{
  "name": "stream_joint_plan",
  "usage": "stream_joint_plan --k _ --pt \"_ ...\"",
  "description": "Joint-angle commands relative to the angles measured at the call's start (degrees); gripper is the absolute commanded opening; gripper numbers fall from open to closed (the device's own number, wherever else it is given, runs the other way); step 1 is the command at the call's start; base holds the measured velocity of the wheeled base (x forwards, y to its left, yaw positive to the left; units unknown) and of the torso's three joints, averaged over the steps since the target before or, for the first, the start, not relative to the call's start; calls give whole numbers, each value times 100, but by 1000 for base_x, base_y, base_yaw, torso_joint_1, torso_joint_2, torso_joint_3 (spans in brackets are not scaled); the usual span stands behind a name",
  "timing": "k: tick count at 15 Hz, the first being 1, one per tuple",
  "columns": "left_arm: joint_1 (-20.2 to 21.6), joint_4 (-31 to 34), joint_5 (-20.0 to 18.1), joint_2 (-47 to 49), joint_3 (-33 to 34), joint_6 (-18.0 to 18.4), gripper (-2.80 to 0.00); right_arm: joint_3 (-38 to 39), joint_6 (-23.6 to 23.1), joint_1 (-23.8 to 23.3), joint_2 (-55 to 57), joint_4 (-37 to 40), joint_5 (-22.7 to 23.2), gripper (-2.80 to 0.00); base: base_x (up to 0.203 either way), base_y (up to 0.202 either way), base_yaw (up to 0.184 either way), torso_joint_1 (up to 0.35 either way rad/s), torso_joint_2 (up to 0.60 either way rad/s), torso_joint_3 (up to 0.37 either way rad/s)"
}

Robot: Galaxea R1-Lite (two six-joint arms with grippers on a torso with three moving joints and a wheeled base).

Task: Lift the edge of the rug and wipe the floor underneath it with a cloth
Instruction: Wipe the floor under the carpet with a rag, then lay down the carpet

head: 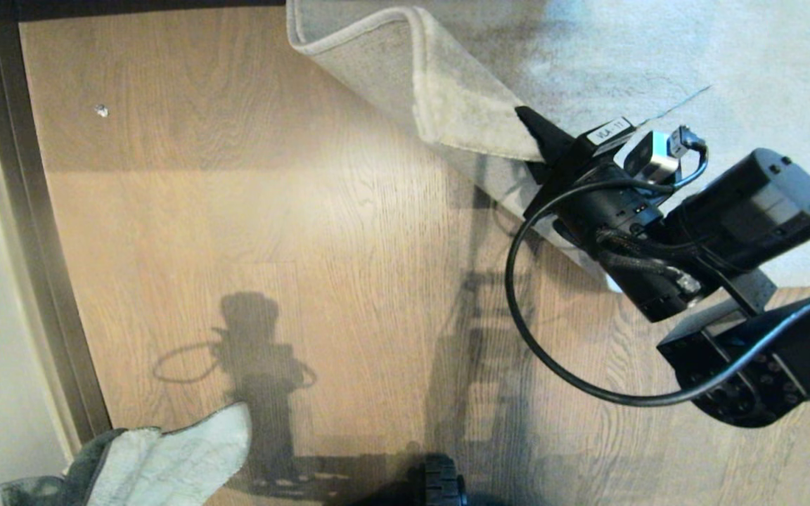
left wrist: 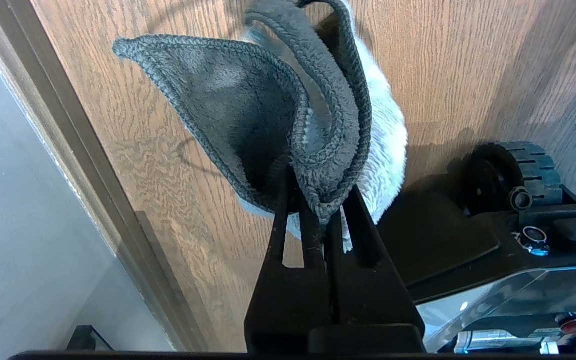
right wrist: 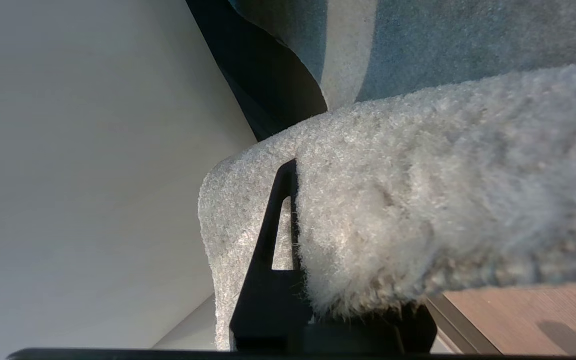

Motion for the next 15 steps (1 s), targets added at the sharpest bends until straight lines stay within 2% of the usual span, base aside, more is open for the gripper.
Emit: stream_joint_plan --k 1,4,7,15 --pt "4 0 1 20 0 -2 -280 -9 49 2 -2 -274 -2 -280 0 0 0 0 0 0" --pt "305 0 16 -740 0 -2 -280 -17 43 2 -2 -274 52 -280 0 0 0 0 0 0" --pt "430 0 42 -1525 0 -32 -280 -44 52 -5 7 -274 116 -280 0 0 0 0 0 0" --pt "440 0 45 -1581 0 -38 -280 -27 36 11 42 -274 183 -280 0 0 0 0 0 0"
